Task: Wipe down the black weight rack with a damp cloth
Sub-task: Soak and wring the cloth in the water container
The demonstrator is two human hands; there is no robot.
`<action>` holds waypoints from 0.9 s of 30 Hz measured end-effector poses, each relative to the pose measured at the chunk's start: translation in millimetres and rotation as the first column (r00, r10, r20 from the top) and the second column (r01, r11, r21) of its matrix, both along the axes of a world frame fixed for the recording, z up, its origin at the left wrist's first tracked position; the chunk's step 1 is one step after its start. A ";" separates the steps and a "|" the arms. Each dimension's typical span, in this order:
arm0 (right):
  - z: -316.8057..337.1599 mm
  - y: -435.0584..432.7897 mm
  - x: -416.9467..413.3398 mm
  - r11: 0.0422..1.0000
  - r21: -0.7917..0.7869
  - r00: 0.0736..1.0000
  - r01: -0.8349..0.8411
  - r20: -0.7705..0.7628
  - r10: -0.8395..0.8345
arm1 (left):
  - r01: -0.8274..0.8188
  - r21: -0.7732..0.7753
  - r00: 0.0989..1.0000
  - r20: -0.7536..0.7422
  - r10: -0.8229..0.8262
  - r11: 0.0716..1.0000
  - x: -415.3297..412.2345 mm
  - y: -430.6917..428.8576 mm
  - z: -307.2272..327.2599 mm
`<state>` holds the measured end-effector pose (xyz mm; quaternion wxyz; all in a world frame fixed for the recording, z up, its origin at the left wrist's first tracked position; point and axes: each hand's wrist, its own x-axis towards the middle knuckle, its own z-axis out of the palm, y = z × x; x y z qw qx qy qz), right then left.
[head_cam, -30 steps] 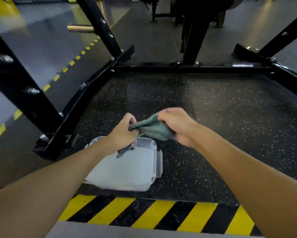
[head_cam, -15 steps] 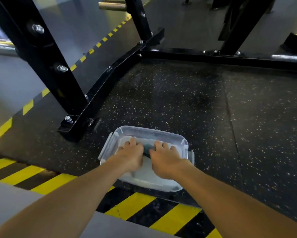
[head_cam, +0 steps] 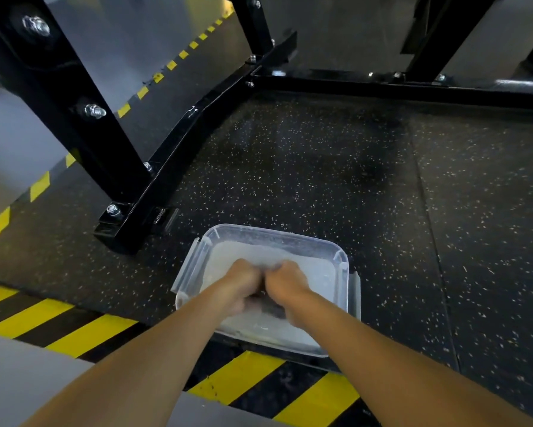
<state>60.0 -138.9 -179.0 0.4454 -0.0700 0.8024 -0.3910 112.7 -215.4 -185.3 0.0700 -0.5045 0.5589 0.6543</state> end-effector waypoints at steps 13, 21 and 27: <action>8.5 19.3 -4.4 0.749 0.331 0.574 -0.574 -0.490 0.656 | 0.350 -0.305 0.933 0.202 -0.298 0.886 10.5 -13.5 14.8; -18.8 17.5 -5.0 0.632 0.422 0.445 -0.650 -0.463 0.767 | 0.483 -0.372 0.841 0.450 -0.301 0.792 4.0 -1.0 -5.0; -15.6 1.4 -9.7 0.988 0.024 0.988 -0.153 -0.031 0.154 | 0.243 -0.064 0.952 0.209 -0.225 0.968 0.5 -0.4 -1.0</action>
